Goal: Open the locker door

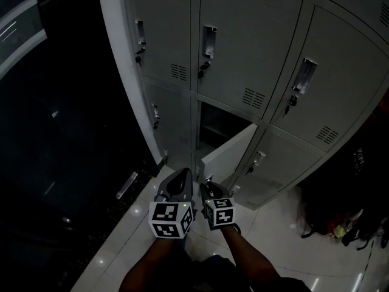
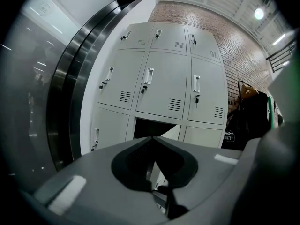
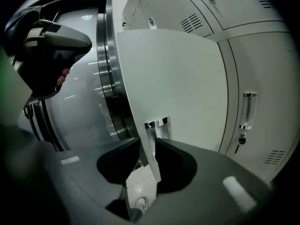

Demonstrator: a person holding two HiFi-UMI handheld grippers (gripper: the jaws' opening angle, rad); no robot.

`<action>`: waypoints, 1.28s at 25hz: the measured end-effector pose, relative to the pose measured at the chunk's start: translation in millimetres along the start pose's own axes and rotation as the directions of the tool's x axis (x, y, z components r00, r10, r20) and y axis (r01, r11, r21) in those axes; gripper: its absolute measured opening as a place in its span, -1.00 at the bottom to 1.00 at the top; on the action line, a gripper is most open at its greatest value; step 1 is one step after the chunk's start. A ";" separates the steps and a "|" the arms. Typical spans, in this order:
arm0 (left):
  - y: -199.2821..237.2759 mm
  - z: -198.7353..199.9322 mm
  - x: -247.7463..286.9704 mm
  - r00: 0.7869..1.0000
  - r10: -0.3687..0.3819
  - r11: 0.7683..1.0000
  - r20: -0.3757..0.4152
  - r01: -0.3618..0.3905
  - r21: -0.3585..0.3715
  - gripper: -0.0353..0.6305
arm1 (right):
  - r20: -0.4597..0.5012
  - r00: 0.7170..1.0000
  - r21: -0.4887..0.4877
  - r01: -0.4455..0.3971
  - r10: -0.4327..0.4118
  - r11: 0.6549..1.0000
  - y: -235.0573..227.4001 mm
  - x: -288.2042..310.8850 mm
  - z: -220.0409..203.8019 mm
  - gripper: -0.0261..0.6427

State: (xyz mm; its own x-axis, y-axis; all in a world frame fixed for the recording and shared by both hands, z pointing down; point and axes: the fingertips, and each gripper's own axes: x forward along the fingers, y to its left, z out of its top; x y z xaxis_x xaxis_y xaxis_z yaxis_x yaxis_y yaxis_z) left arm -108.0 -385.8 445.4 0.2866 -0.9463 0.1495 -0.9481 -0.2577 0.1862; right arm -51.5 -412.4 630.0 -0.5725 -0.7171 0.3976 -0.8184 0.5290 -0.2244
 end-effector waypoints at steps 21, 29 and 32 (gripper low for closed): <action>-66.0 6.0 -42.9 1.000 0.025 1.000 0.007 -0.025 0.003 -0.88 | 0.070 0.996 -0.076 -0.044 0.049 0.996 4.4 -101.1 30.5 -0.65; -83.4 27.4 -64.7 0.999 0.037 0.999 0.014 -0.037 0.001 -0.88 | 0.124 0.991 -0.072 -0.045 0.054 0.996 13.6 -146.6 62.7 -0.65; -88.4 30.8 -73.4 0.999 0.029 0.999 0.020 -0.029 0.016 -0.88 | 0.164 0.985 -0.066 -0.050 0.061 0.997 24.6 -162.1 76.7 -0.65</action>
State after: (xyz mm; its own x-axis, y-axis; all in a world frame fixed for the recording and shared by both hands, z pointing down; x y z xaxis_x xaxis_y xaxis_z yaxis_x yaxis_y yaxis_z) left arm -49.4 -299.5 388.0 0.2562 -0.9571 0.1351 -0.9582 -0.2329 0.1663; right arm 17.4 -318.0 491.7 -0.6214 -0.7483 0.2322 -0.7835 0.5932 -0.1851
